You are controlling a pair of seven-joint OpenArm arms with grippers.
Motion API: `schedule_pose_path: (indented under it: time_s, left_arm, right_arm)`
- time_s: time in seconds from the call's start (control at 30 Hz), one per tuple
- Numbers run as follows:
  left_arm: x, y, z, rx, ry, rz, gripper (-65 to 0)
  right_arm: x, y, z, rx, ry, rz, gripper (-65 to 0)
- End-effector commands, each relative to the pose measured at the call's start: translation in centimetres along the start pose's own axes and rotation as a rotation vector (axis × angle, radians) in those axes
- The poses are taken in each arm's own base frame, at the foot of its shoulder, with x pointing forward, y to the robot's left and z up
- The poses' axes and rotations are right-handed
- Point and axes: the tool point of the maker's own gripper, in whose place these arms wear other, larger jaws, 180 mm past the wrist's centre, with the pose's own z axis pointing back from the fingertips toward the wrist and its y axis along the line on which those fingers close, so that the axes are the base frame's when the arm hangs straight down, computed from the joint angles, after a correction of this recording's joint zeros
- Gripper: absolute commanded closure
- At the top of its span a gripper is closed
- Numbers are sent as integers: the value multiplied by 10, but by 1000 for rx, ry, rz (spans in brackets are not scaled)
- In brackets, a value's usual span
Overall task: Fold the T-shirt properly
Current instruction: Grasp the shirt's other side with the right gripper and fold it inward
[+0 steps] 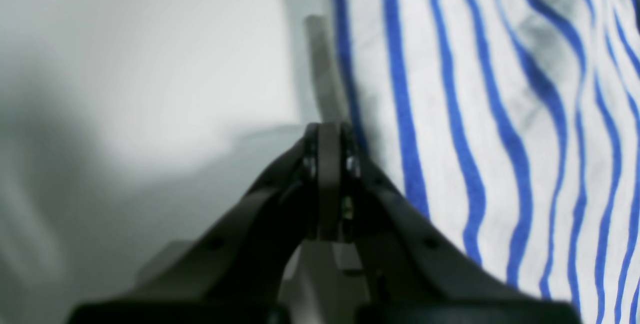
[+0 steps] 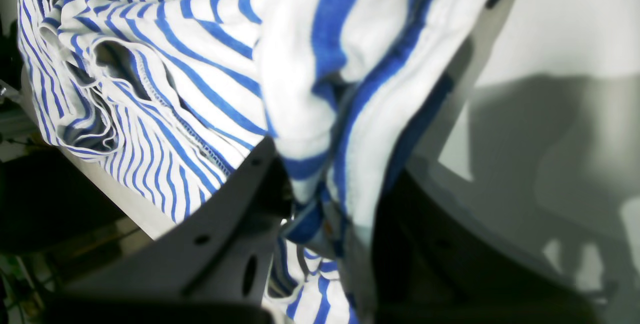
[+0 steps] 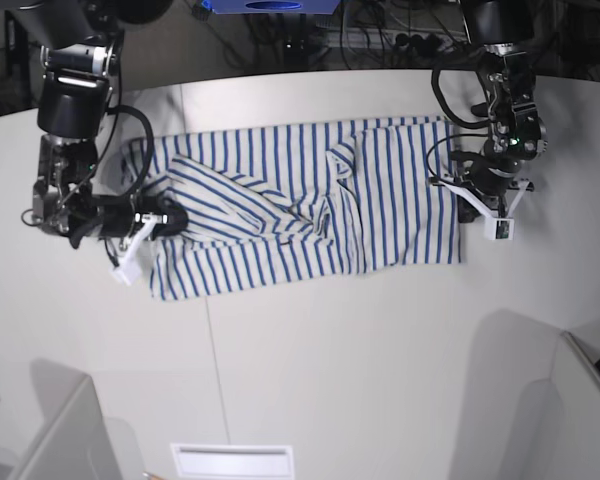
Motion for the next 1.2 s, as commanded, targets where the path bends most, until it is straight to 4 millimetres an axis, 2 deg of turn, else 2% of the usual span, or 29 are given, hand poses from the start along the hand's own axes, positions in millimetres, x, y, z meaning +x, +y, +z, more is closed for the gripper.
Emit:
schedule_pose_path:
  time_s: [0.0, 0.17, 0.33, 0.47, 0.6, 0.67, 0.87, 0.93, 1.07, 1.17]
  left_arm:
    - [-7, -1, 1, 2, 43, -23, 0]
    - [-6, -31, -8, -66, 54, -70, 0]
    - [-6, -53, -11, -112, 57, -103, 0]
    - [0, -65, -13, -136, 45, -107, 0]
    - [2, -74, -17, -150, 42, -90, 0]
    - [2, -78, -17, -157, 40, -82, 0]
    - [6, -77, -16, -155, 31, -88, 0]
    - [5, -76, -16, -153, 34, -90, 0]
    - [-8, -74, -13, -149, 59, -85, 0]
    - [-12, -71, -12, -144, 66, -85, 0]
  right_arm:
    - [4, -10, 6, -55, 10, 11, 0]
    - [19, -16, 20, -85, -20, 37, 0]
    - [28, -6, 24, -125, -46, 32, 0]
    - [41, 18, 28, -152, -70, 97, 0]
    - [45, 43, 35, -167, -118, 109, 0]
    - [43, 64, 32, -156, -129, 135, 0]
    - [39, 109, 33, -131, -162, 155, 0]
    - [37, 132, 31, -103, -164, 174, 0]
    - [30, 168, 32, -36, -161, 193, 0]
    - [24, 183, 25, 5, -159, 181, 0]
